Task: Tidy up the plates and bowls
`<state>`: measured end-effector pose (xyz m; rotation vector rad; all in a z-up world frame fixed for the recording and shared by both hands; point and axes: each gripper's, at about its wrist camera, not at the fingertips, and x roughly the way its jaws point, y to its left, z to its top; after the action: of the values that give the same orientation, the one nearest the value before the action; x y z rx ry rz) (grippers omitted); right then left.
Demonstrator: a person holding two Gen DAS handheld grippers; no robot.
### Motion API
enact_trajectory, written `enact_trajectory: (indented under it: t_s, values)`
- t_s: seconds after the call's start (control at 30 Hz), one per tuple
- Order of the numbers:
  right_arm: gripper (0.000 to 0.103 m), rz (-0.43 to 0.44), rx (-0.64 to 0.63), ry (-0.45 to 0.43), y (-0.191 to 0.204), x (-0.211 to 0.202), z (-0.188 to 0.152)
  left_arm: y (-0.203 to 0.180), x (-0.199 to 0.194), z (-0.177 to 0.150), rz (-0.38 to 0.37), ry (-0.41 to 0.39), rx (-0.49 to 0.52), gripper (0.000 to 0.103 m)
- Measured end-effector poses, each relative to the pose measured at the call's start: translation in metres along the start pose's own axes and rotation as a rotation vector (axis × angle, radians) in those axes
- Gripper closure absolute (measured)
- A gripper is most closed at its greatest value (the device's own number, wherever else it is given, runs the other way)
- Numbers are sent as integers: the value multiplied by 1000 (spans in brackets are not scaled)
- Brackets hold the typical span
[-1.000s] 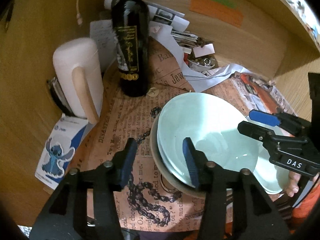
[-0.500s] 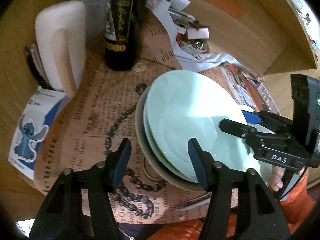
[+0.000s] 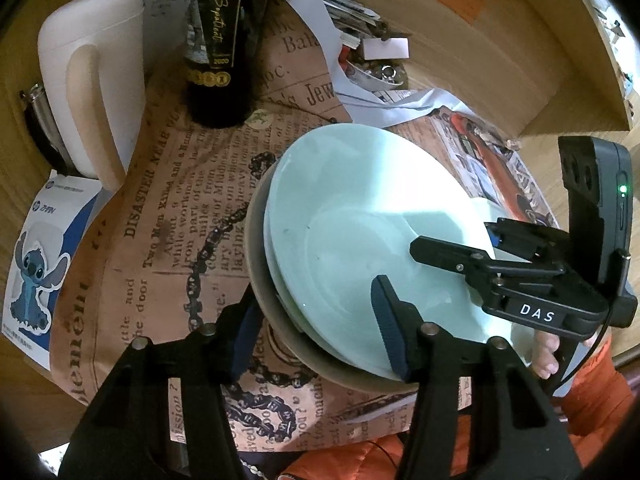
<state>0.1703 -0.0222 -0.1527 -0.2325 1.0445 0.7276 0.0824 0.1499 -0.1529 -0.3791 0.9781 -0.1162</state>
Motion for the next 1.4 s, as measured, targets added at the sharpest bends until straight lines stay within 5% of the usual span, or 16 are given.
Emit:
enact_trajectory:
  t_s: [0.33,1.4]
  values:
    - [71,1,34,-25,1,-4,-2,-11,0,-2,111,-16,42,54]
    - [72,-33,45,-132,1,-41,1,-28,-25,13,101,-111,56,54]
